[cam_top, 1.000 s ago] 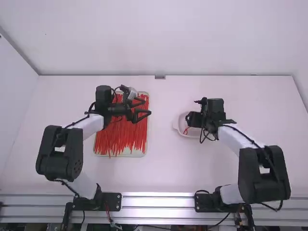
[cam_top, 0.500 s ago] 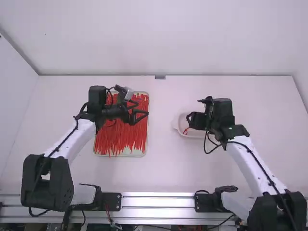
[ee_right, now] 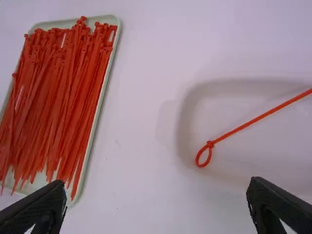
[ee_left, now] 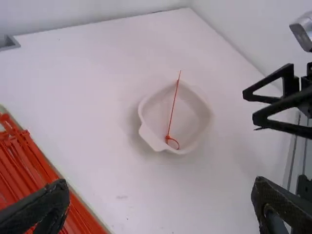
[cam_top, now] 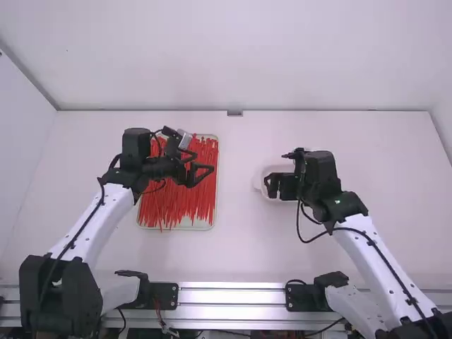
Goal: Fasten the cable tie
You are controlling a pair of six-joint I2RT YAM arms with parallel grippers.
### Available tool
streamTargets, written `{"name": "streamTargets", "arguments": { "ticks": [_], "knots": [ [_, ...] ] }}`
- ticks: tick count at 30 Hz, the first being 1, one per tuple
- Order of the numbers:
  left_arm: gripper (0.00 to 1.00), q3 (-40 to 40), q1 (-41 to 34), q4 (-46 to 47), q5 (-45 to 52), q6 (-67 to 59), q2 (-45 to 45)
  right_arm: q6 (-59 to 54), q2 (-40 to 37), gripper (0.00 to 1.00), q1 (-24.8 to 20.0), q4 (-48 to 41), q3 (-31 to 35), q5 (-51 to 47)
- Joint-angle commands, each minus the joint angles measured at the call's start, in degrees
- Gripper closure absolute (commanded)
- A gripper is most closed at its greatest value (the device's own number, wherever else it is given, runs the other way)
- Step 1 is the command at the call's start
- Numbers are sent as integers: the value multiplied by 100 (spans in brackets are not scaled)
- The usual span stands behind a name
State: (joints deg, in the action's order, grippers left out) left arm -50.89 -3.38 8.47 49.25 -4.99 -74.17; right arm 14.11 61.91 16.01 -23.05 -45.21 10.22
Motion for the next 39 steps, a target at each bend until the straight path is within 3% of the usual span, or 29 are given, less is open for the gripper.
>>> {"name": "streamTargets", "arguments": {
  "ticks": [1, 9, 16, 21, 39],
  "knots": [
    [5, 130, 163, -104, -132, 173, 305, -188, -258, 5, -168, 109, 125, -332],
    [17, 779, 338, -752, -781, 499, 953, -893, -963, 17, -873, 814, 829, -1022],
    [29, 1477, 338, -847, -1479, 499, 1652, -1411, -1740, 31, -1601, 1591, 1606, -1022],
    [40, 2143, 338, -847, -2145, 499, 2318, -1411, -2453, 43, -1601, 2305, 2320, -1022],
    [81, 4492, 338, -847, -4494, 499, 4667, -1411, -4671, 82, -1601, 2305, 4521, -1022]
  ]
}}
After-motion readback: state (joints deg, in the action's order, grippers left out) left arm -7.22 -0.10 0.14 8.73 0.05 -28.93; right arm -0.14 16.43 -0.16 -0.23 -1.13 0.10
